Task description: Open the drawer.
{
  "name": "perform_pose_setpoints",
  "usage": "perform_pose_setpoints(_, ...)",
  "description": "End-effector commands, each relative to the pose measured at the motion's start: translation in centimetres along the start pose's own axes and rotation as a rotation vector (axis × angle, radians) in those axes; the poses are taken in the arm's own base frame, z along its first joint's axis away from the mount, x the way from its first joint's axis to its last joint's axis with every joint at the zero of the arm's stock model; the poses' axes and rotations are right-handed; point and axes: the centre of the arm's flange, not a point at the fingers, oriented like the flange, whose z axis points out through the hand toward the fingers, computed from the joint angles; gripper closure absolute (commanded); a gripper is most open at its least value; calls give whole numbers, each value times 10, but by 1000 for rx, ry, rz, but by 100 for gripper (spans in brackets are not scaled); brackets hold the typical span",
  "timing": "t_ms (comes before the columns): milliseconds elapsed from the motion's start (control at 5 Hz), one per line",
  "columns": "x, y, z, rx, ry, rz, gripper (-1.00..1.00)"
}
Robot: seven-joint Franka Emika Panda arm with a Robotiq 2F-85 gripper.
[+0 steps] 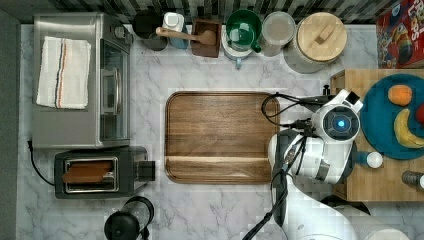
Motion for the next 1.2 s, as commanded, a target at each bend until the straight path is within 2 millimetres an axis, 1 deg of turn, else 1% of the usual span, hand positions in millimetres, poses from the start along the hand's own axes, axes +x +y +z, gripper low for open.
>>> perform_pose_setpoints(200,40,-46,-19,58,50,-23,-100)
perform_pose_setpoints(400,42,-73,-27,87,49,-37,-100)
perform_pose_setpoints(600,48,-95,-24,103,61,-83,-100)
perform_pose_setpoints(800,51,-126,-25,98,60,-99,-100)
perform_pose_setpoints(1000,59,-161,-30,140,34,-119,-100)
perform_pose_setpoints(1200,61,-200,-38,127,27,-65,-100)
